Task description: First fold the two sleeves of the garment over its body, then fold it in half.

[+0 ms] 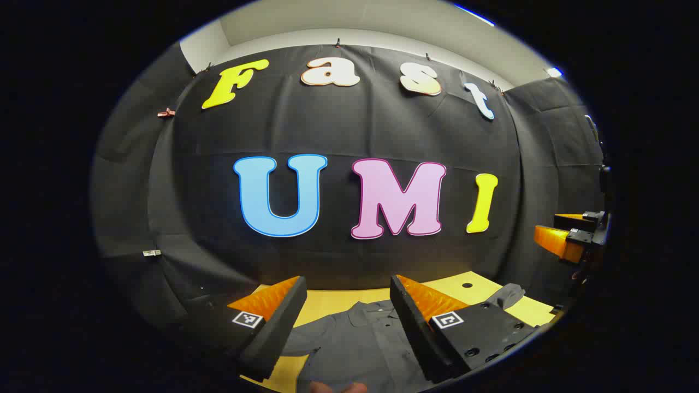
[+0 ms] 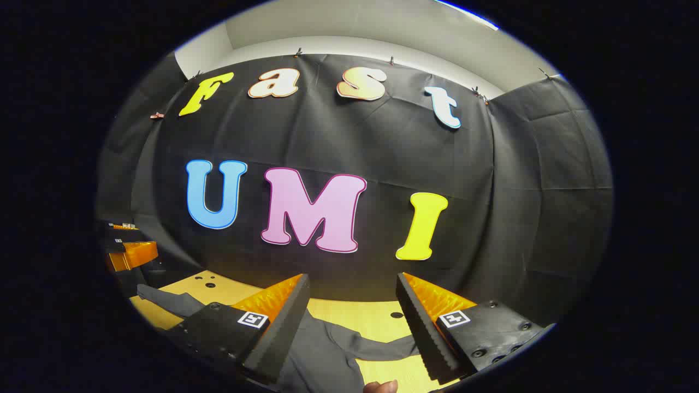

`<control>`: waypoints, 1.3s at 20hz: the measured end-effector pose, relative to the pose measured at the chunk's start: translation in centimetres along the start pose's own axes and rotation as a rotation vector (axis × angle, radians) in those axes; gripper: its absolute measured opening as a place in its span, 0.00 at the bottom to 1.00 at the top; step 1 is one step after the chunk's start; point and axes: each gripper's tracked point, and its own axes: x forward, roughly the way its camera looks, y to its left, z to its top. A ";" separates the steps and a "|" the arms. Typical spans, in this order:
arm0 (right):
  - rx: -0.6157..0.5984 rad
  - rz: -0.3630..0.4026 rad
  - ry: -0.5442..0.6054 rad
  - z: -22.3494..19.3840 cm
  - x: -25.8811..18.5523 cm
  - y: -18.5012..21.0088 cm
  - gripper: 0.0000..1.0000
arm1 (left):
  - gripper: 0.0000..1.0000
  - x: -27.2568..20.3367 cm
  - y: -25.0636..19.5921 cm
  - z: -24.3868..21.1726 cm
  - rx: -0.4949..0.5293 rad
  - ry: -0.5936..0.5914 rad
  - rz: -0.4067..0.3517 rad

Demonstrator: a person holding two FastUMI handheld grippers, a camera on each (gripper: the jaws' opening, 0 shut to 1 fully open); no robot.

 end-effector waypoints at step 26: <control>-0.001 -0.081 0.182 -8.8 2.6 -10.6 0.98 | 0.96 -0.7 -3.1 -0.8 -0.014 0.023 0.021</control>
